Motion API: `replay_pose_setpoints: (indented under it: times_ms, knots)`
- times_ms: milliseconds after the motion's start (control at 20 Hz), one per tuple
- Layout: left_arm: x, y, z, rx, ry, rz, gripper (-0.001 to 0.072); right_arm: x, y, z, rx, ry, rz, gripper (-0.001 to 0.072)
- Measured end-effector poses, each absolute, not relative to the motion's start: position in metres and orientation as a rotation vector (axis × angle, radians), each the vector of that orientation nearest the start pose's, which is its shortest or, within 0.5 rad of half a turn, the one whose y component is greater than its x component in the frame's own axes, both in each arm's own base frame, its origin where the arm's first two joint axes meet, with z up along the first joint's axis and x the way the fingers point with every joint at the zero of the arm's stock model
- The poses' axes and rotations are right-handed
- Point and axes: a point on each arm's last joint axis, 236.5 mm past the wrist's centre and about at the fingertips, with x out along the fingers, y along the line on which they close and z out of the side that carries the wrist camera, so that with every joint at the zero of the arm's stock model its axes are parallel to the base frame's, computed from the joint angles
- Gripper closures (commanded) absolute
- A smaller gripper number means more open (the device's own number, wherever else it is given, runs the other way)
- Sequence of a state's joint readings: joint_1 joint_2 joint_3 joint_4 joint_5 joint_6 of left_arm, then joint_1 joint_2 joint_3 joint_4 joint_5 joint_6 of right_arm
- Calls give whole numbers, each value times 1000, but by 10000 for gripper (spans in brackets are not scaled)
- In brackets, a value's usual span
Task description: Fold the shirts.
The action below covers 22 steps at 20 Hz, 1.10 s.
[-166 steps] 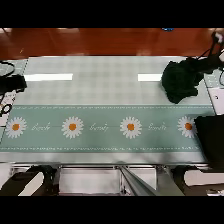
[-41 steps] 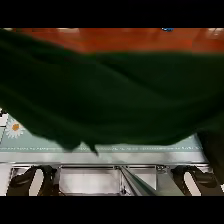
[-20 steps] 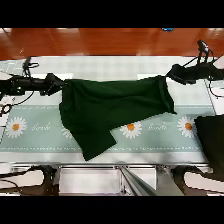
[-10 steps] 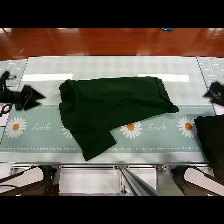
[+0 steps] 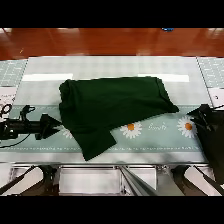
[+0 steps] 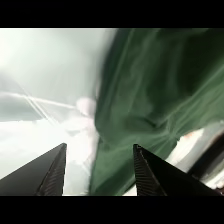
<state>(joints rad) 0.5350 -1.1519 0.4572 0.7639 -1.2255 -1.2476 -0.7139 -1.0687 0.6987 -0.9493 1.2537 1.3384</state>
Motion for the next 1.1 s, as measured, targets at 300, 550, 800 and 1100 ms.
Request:
replay_pose_setpoints:
  times_ms: [300, 550, 800, 1100]
  knots:
    - [243, -92, -94, -1068, 1448, -204, 212, 267, -48, -30, 955, 1237, -38, 308]
    - [254, -115, -99, -1077, 1451, -246, 689, 269, -49, -31, 952, 1228, -38, 308]
    - [275, -120, -81, -1052, 1409, -320, 689, 275, -55, -33, 906, 1204, -47, 308]
    - [294, -121, -64, -1044, 1360, -355, 689, 279, -44, -51, 812, 1260, 3, 308]
